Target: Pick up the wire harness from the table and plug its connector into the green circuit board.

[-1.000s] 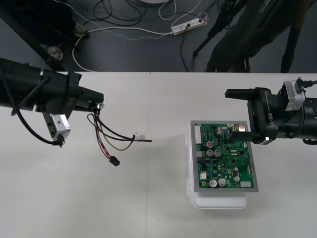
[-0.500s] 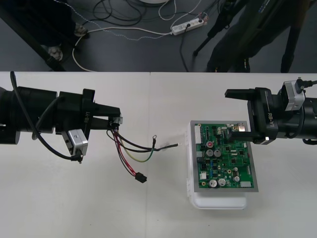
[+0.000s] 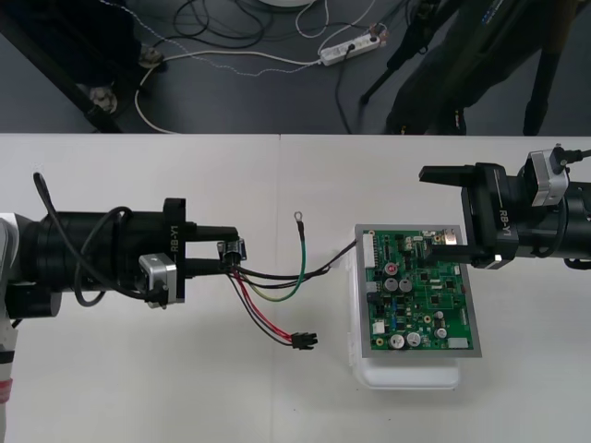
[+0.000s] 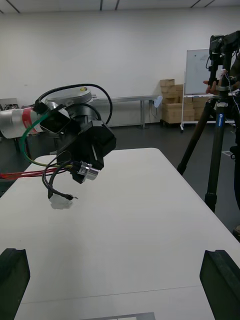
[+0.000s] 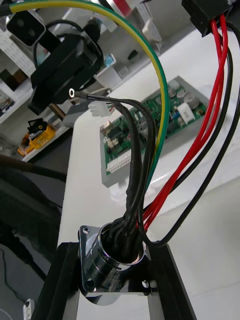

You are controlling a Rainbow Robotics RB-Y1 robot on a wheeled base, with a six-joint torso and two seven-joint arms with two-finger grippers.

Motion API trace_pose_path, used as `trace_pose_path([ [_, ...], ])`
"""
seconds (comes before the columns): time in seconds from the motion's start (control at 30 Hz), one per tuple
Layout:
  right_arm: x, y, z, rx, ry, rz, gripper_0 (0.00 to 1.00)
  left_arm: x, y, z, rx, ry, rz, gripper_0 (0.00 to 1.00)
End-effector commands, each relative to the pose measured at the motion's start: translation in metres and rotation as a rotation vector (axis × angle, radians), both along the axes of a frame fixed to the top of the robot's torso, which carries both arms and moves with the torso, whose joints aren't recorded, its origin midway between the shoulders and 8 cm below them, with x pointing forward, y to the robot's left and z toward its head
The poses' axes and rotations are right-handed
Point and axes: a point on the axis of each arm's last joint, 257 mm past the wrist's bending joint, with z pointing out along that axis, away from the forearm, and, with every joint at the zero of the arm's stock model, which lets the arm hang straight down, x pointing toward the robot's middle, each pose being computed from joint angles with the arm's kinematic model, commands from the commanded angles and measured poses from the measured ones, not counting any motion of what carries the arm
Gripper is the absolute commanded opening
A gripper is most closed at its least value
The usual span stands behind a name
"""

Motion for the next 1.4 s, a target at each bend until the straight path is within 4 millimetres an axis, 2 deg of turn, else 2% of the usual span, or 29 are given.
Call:
trace_pose_path([
  [0.03, 0.002, -0.004, 0.012, -0.023, -0.094, 0.009, 1.0, -0.032, -0.02, 0.0, -0.103, 0.226, -0.023, 0.0],
  [0.53, 0.001, -0.004, 0.012, -0.025, -0.093, 0.01, 1.0, -0.065, -0.06, -0.007, -0.306, 0.624, -0.018, 0.0],
  [1.0, 0.002, -0.005, 0.012, -0.025, -0.093, 0.009, 1.0, -0.081, -0.084, -0.009, -0.447, 0.891, -0.008, 0.0],
  [1.27, 0.002, -0.006, 0.013, -0.026, -0.089, 0.008, 1.0, -0.083, -0.076, -0.008, -0.485, 1.006, 0.004, 0.0],
  [1.4, 0.002, -0.006, 0.013, -0.026, -0.089, 0.008, 1.0, -0.091, -0.069, -0.004, -0.494, 1.133, -0.019, 0.0],
])
